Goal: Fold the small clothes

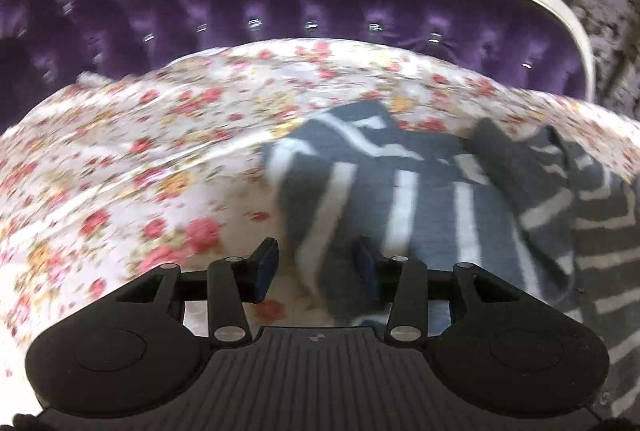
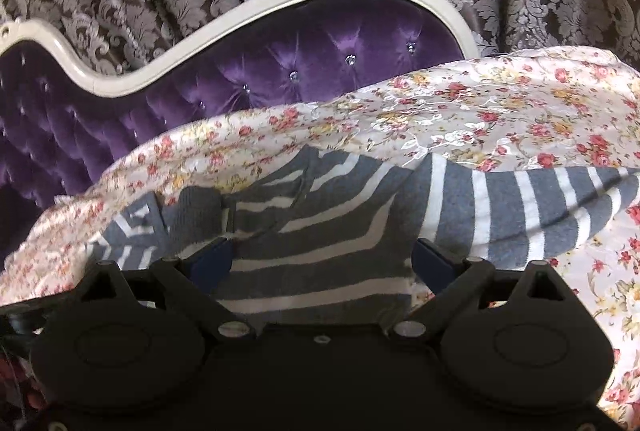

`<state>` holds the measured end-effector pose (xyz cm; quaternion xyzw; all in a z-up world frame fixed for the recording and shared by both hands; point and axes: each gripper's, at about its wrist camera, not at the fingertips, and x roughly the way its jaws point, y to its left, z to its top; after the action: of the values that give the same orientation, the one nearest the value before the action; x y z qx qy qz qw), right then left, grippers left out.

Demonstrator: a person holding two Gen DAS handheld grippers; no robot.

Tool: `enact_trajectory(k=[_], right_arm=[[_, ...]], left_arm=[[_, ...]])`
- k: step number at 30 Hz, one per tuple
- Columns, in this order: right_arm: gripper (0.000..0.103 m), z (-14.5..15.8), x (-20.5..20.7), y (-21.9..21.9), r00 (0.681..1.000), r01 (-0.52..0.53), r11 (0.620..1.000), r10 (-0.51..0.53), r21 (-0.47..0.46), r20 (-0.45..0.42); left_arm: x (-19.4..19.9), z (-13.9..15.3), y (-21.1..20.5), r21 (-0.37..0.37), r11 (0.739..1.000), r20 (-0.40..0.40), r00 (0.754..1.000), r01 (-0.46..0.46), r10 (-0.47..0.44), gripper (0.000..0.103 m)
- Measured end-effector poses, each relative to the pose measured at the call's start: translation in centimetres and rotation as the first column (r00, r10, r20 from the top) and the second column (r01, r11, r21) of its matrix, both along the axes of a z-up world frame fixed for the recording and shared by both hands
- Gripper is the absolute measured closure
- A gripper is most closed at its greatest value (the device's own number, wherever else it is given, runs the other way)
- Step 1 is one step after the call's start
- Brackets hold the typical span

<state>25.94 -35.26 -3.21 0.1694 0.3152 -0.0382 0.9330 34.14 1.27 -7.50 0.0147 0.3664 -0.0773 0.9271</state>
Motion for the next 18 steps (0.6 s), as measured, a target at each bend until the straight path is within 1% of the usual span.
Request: enact_trajectory(k=[2, 4, 5, 7, 9, 10, 13, 16, 18], right_arm=[[0.006, -0.2, 0.1, 0.5, 1.000, -0.013, 1.000, 0.013, -0.020, -0.005], [0.006, -0.4, 0.2, 1.1, 1.000, -0.030, 0.999, 0.030, -0.037, -0.007], [0.006, -0.5, 0.3, 1.4, 0.999, -0.038, 0.998, 0.038, -0.049, -0.007], [0.007, -0.7, 0.3, 2.1, 0.998, -0.059, 0.995, 0.059, -0.079, -0.005], [0.008, -0.8, 0.2, 2.7, 0.997, -0.079, 0.991, 0.080, -0.107, 0.005], [0.010, -0.7, 0.1, 3.0, 0.996, -0.085, 0.989, 0.087, -0.119, 0.013], [0.012, -0.4, 0.1, 4.3, 0.994, -0.090, 0.984, 0.097, -0.151, 0.042], [0.013, 0.0, 1.4, 6.1, 0.991, -0.121, 0.976, 0.129, -0.182, 0.031], [0.015, 0.6, 3.1, 8.0, 0.988, -0.146, 0.961, 0.154, -0.233, 0.020]], left_arm=[[-0.3, 0.1, 0.6, 0.002, 1.000, -0.003, 1.000, -0.016, 0.016, 0.060], [-0.6, 0.3, 0.6, 0.026, 1.000, -0.007, 1.000, -0.002, 0.003, 0.059], [-0.7, 0.4, 0.8, 0.024, 1.000, -0.011, 1.000, -0.002, 0.003, 0.059], [-1.4, 0.9, 1.5, -0.013, 1.000, -0.018, 1.000, -0.024, 0.023, 0.060], [-2.5, 1.5, 2.3, -0.037, 0.999, -0.014, 1.000, -0.023, 0.023, 0.059], [-3.2, 1.8, 2.7, -0.041, 0.999, -0.014, 1.000, -0.018, 0.018, 0.058], [-4.9, 2.1, 3.9, -0.045, 0.999, -0.020, 1.000, -0.020, 0.019, 0.052], [-5.9, 1.9, 4.8, -0.044, 0.999, -0.015, 1.000, -0.028, 0.028, 0.051], [-5.6, 2.0, 4.6, -0.035, 0.999, -0.057, 0.998, -0.007, 0.005, 0.051]])
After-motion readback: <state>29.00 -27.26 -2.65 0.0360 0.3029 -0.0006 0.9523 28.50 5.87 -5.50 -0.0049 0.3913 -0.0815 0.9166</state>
